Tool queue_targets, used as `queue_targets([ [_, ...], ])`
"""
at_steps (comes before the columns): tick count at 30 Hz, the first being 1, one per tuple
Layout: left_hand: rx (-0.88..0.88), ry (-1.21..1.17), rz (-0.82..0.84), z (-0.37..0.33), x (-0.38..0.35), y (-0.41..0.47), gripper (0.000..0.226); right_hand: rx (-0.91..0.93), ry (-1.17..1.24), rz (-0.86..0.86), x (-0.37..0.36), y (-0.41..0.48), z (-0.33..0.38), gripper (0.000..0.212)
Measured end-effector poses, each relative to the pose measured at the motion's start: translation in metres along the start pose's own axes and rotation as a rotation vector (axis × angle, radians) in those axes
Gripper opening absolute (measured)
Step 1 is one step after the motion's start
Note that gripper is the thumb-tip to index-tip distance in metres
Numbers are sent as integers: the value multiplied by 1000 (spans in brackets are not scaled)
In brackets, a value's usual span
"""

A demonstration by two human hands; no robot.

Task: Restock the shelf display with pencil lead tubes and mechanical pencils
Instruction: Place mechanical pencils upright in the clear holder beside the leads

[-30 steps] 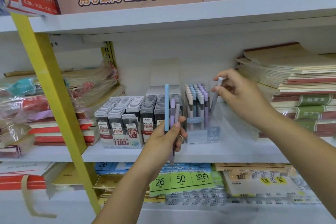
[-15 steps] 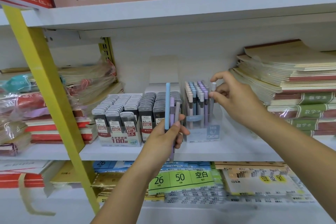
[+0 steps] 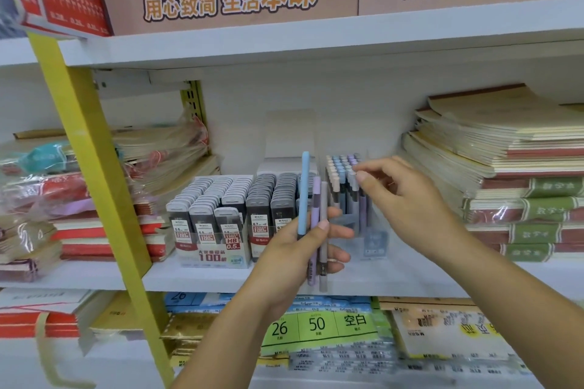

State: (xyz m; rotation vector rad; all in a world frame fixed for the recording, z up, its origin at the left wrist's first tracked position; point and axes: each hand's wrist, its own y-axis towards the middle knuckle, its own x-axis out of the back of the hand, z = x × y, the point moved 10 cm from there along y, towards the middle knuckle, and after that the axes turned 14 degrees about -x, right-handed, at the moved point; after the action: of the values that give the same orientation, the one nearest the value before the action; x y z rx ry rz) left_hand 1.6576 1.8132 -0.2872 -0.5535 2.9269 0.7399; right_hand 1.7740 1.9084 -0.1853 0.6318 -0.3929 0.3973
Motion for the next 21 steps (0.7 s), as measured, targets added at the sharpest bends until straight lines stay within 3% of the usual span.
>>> queue_targets([
  [3,-3,17,34,1,-9,3,25,-142,233,311,-36,-12,1,20],
  [8,14,36,54,2,-5,-2,27,-241,526,247,-16,-4,-9,12],
  [11,33,64,23,3,12,-8,23,-249,600,307,-8,-5,-18,18],
  [16,-3,166,-90,-11,39,-8,16,-257,422,364,-4,-20,-31,19],
  [18,-29,209,-139,-19,43,-6,16,-223,180,389,-3,-25,-29,20],
  [21,-99,386,-147,-34,37,-4,10,-13,-235,377,-9,-36,-6,10],
])
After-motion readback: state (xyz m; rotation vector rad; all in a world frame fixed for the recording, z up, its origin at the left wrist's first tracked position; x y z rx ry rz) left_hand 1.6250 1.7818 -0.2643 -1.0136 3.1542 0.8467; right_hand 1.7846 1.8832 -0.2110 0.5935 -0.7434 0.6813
